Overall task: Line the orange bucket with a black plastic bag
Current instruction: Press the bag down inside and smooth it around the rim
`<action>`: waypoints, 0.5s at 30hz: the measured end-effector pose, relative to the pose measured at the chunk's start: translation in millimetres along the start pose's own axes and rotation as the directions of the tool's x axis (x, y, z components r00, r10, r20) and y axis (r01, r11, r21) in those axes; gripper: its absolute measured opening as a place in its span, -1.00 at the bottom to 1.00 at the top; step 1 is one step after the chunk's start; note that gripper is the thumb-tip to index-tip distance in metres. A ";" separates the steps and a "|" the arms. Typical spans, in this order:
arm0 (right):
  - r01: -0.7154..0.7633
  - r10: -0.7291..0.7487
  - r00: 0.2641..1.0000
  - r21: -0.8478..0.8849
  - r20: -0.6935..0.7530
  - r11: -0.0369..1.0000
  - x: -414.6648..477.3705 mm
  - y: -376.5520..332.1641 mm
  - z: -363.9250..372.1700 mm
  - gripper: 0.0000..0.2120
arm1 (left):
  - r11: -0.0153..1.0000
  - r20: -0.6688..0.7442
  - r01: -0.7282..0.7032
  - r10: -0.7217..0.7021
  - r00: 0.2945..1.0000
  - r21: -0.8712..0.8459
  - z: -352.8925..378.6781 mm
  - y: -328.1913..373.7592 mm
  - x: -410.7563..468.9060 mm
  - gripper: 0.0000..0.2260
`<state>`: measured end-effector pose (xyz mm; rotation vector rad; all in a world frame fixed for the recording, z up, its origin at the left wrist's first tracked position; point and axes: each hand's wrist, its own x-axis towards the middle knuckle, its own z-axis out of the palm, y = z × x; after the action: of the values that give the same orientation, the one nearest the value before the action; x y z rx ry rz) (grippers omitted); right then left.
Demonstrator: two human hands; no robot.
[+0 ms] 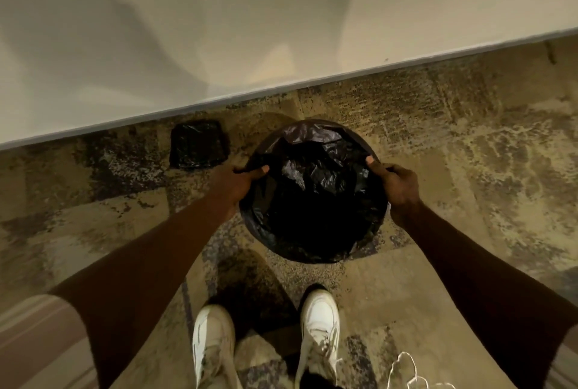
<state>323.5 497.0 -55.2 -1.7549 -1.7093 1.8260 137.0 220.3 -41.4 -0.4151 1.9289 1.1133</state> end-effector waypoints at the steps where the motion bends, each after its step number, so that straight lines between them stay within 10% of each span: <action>1: -0.036 0.036 0.999 0.047 0.005 0.998 -3.4 2.4 -2.9 -0.46 | 0.996 0.023 0.047 -0.046 0.999 -0.075 -1.5 -3.5 -2.6 -0.46; 6: -0.046 0.051 0.998 0.159 -0.025 0.986 -23.4 12.2 -6.0 -0.60 | 0.998 -0.157 -0.048 0.040 0.987 -0.043 -3.4 -23.7 -14.6 -0.52; 10: -0.021 0.028 0.998 0.133 -0.049 0.991 -25.8 14.4 0.9 -0.51 | 0.941 -0.425 -0.251 0.327 0.844 0.226 3.1 -26.8 -26.6 -0.38; 15: -0.010 0.013 0.999 0.056 -0.047 0.998 -18.2 17.7 9.3 -0.53 | 0.907 -0.374 -0.242 0.369 0.851 0.345 15.4 -21.3 -35.2 -0.53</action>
<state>333.2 472.1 -58.9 -1.7754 -1.6183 1.8029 178.9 217.1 -28.6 -0.2009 2.5857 0.9679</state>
